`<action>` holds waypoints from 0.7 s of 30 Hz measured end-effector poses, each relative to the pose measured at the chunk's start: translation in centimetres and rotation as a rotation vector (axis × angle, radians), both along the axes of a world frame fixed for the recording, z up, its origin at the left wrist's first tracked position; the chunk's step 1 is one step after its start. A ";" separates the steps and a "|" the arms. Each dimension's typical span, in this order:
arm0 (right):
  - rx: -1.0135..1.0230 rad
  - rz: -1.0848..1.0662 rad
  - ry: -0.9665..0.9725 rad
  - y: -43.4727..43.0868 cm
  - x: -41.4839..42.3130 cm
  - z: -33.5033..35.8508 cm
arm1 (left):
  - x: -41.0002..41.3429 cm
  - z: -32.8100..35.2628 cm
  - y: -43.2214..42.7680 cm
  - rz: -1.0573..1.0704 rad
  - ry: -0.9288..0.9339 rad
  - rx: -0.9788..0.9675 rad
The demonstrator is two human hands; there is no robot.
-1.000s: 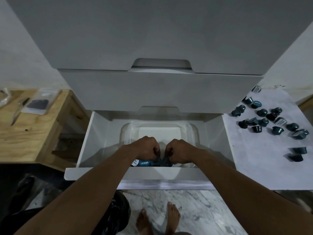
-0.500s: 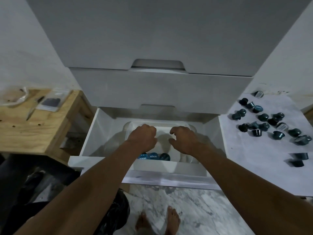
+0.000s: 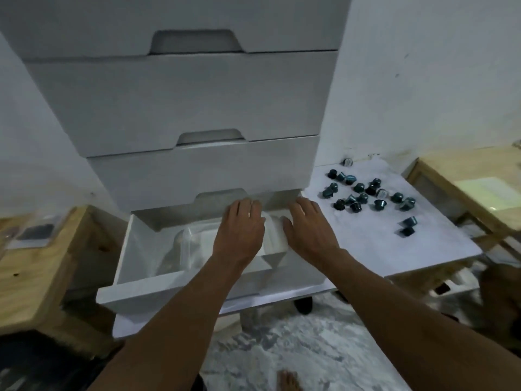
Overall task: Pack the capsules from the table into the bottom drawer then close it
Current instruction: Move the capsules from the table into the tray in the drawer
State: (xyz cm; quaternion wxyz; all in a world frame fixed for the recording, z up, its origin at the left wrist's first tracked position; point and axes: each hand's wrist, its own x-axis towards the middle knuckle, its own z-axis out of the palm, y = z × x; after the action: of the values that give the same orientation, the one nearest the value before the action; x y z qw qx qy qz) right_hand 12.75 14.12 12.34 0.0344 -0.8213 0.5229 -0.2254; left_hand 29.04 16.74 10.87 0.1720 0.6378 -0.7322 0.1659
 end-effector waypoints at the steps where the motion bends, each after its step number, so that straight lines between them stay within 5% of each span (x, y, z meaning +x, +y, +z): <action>1: -0.015 -0.022 0.000 0.4 -0.9 0.3 | -0.6 0.3 0.1 -0.033 -0.009 -0.040; 6: -0.077 -0.145 0.012 1.6 -5.8 1.4 | -4.6 2.1 0.5 -0.208 -0.051 -0.212; 21: 0.013 -0.256 -0.048 -3.5 -21.5 1.6 | -19.5 1.8 -7.3 -0.252 0.018 -0.071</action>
State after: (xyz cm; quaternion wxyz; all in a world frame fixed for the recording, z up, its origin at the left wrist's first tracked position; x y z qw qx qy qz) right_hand -8.79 10.67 13.96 0.0231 -0.7419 0.6241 -0.2442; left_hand 9.59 9.39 12.66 0.2205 0.5358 -0.7985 0.1634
